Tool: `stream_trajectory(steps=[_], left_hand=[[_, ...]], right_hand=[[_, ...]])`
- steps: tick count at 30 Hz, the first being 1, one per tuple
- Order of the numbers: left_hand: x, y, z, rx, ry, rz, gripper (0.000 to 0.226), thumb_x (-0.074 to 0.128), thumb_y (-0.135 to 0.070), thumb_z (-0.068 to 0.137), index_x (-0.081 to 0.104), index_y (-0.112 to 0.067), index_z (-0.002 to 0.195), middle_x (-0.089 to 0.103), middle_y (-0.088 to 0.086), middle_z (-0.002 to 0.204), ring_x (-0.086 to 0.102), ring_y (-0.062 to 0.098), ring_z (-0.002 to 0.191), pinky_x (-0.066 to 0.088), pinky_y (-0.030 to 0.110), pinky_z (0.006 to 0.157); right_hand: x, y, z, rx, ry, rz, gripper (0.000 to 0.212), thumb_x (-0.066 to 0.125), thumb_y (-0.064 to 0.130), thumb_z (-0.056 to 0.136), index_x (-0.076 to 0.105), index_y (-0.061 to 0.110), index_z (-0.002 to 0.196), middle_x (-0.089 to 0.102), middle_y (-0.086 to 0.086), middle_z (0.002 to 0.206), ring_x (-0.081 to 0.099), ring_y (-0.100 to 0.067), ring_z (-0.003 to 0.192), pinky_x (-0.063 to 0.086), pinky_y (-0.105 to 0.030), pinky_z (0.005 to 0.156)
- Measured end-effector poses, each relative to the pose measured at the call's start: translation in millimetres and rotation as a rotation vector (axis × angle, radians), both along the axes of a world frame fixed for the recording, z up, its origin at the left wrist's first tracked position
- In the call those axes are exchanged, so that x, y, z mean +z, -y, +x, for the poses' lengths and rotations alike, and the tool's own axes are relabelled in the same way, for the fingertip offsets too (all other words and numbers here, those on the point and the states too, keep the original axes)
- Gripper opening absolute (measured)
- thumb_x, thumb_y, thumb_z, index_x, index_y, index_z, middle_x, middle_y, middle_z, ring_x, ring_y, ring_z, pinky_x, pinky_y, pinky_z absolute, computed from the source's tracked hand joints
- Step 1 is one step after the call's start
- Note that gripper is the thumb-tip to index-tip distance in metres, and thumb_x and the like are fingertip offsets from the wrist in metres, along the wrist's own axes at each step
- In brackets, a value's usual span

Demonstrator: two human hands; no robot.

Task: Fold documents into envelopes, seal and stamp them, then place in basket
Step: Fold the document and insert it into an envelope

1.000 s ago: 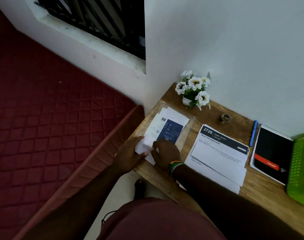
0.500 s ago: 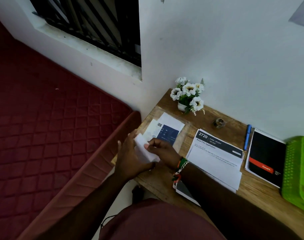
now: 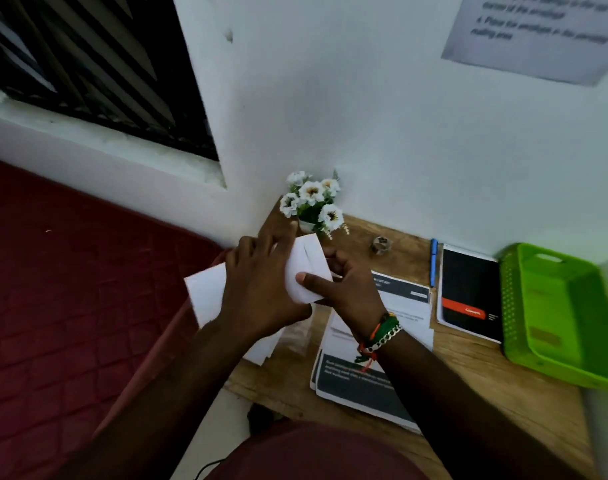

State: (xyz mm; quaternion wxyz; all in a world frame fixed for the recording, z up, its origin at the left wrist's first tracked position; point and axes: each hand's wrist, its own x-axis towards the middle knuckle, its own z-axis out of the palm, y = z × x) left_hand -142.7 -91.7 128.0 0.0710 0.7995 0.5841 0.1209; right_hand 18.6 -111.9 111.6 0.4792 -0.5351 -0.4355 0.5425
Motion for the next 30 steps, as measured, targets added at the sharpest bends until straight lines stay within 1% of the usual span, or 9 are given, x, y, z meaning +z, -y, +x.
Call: stream_trajectory(steps=[2, 6, 12, 14, 16, 20, 25, 27, 30], left_hand=[[-1, -4, 12, -0.064, -0.035, 0.013, 0.129, 0.072, -0.065, 0.051, 0.008, -0.03, 0.156, 0.036, 0.0, 0.146, 0.033, 0.027, 0.126, 0.034, 0.047, 0.103], [-15, -7, 56, -0.227, -0.09, -0.002, 0.131, 0.08, -0.059, 0.055, 0.006, -0.026, 0.158, 0.035, -0.001, 0.15, 0.033, 0.027, 0.128, 0.03, 0.043, 0.102], [-32, 0, 99, -0.391, -0.133, -0.051, 0.126, 0.081, -0.048, 0.061, 0.005, -0.023, 0.159, 0.027, -0.003, 0.156, 0.026, 0.024, 0.134, 0.025, 0.036, 0.108], [-36, 1, 111, -0.428, -0.132, -0.069, 0.124, 0.082, -0.047, 0.064, 0.005, -0.022, 0.159, 0.024, -0.003, 0.158, 0.023, 0.024, 0.137, 0.024, 0.037, 0.113], [-38, 4, 119, -0.464, -0.114, -0.065, 0.124, 0.083, -0.047, 0.064, 0.006, -0.022, 0.159, 0.022, -0.004, 0.16, 0.022, 0.023, 0.138, 0.023, 0.038, 0.115], [-46, 9, 125, -0.533, -0.092, -0.053, 0.128, 0.081, -0.049, 0.065, 0.0, -0.022, 0.159, 0.024, -0.005, 0.16, 0.022, 0.022, 0.139, 0.018, 0.037, 0.116], [-63, 7, 117, -0.527, -0.079, -0.091, 0.129, 0.081, -0.052, 0.062, 0.003, -0.021, 0.16, 0.031, -0.003, 0.157, 0.026, 0.024, 0.139, 0.021, 0.037, 0.116], [-68, 5, 114, -0.519, -0.085, -0.099, 0.126, 0.082, -0.052, 0.062, 0.006, -0.022, 0.159, 0.028, -0.003, 0.159, 0.024, 0.024, 0.141, 0.017, 0.037, 0.118], [-76, 1, 108, -0.509, -0.098, -0.127, 0.126, 0.082, -0.055, 0.062, 0.007, -0.025, 0.159, 0.028, -0.003, 0.159, 0.023, 0.024, 0.142, 0.018, 0.038, 0.119]], right_hand=[[0, 4, 9, -0.086, 0.037, 0.012, 0.037, 0.082, 0.008, 0.078, 0.067, 0.024, 0.108, 0.076, -0.003, 0.101, 0.073, -0.022, 0.093, 0.061, -0.052, 0.077], [-11, 17, 48, -0.297, 0.156, 0.023, 0.039, 0.078, 0.006, 0.08, 0.067, 0.03, 0.109, 0.076, 0.002, 0.088, 0.073, -0.013, 0.081, 0.059, -0.036, 0.068], [-26, 42, 83, -0.465, 0.4, 0.014, 0.029, 0.065, 0.01, 0.089, 0.067, 0.027, 0.112, 0.068, 0.014, 0.09, 0.061, 0.009, 0.075, 0.043, -0.006, 0.063], [-32, 47, 90, -0.476, 0.433, 0.006, 0.023, 0.073, 0.024, 0.087, 0.066, 0.027, 0.108, 0.068, 0.015, 0.093, 0.063, 0.005, 0.081, 0.049, -0.015, 0.068], [-37, 51, 94, -0.492, 0.439, -0.056, 0.035, 0.081, 0.037, 0.08, 0.065, 0.025, 0.108, 0.067, 0.014, 0.093, 0.064, -0.001, 0.084, 0.051, -0.02, 0.068], [-52, 54, 98, -0.503, 0.297, -0.169, 0.041, 0.086, 0.032, 0.074, 0.07, 0.017, 0.109, 0.072, 0.004, 0.095, 0.069, -0.016, 0.089, 0.058, -0.034, 0.076], [-66, 55, 98, -0.569, 0.19, -0.209, 0.022, 0.078, 0.023, 0.084, 0.075, 0.016, 0.105, 0.075, 0.001, 0.098, 0.069, -0.019, 0.093, 0.058, -0.045, 0.087], [-64, 54, 98, -0.603, 0.165, -0.235, 0.009, 0.069, 0.021, 0.092, 0.077, 0.019, 0.095, 0.075, 0.0, 0.091, 0.069, -0.023, 0.092, 0.058, -0.048, 0.087], [-59, 55, 102, -0.567, 0.196, -0.259, 0.013, 0.066, 0.02, 0.094, 0.077, 0.017, 0.087, 0.075, -0.005, 0.083, 0.07, -0.029, 0.085, 0.061, -0.048, 0.078]])
